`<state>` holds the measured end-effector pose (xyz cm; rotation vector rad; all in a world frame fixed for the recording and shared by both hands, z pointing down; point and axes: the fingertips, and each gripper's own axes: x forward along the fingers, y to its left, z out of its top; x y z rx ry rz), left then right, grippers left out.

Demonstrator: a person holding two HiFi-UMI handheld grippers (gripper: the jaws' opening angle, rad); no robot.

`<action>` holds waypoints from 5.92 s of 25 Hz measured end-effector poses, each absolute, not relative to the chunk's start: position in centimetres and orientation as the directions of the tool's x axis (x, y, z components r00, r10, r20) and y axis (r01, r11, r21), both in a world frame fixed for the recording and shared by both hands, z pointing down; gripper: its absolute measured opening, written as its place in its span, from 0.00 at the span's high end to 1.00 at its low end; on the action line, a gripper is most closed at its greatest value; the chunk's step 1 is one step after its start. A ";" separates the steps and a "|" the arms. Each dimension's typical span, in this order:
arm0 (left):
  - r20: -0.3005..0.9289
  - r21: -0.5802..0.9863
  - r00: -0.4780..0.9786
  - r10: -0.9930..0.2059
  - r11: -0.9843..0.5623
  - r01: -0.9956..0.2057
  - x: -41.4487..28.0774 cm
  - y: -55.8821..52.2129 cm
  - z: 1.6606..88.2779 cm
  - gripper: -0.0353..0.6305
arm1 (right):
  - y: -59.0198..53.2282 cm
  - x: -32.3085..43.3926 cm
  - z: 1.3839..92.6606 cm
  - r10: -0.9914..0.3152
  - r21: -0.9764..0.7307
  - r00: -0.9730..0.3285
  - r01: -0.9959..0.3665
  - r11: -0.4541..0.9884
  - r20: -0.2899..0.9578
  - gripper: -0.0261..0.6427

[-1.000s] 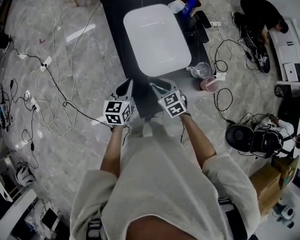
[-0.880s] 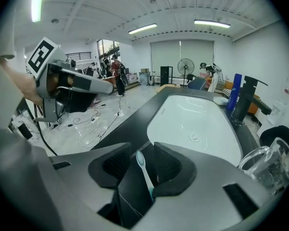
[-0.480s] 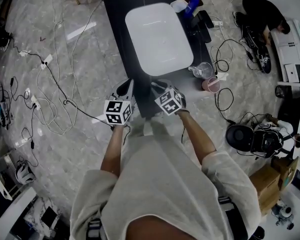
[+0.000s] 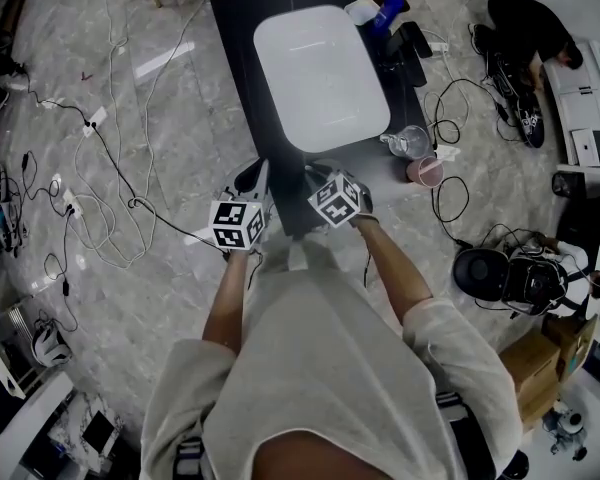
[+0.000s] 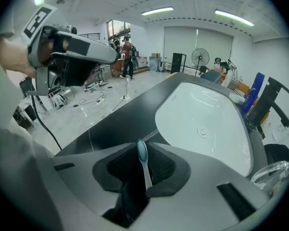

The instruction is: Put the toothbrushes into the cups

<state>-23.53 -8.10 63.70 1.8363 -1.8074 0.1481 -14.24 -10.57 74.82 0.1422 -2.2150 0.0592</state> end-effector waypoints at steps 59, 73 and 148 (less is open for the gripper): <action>0.324 0.238 0.335 -0.885 -0.266 -0.934 -15.3 -17.5 57.3 0.91 | -25.2 -4.9 49.4 -0.640 -0.052 -0.725 -0.672 0.739 0.254 0.85; 0.303 0.230 0.469 -0.830 -0.414 -0.881 -9.0 -21.5 56.7 0.91 | -28.6 3.6 45.7 -0.789 -0.010 -0.585 -0.804 0.594 0.188 0.85; 0.310 0.213 0.375 -0.874 -0.321 -0.923 -12.3 -18.5 55.7 0.91 | -22.3 3.9 56.0 -0.743 -0.026 -0.563 -0.803 0.595 0.362 0.94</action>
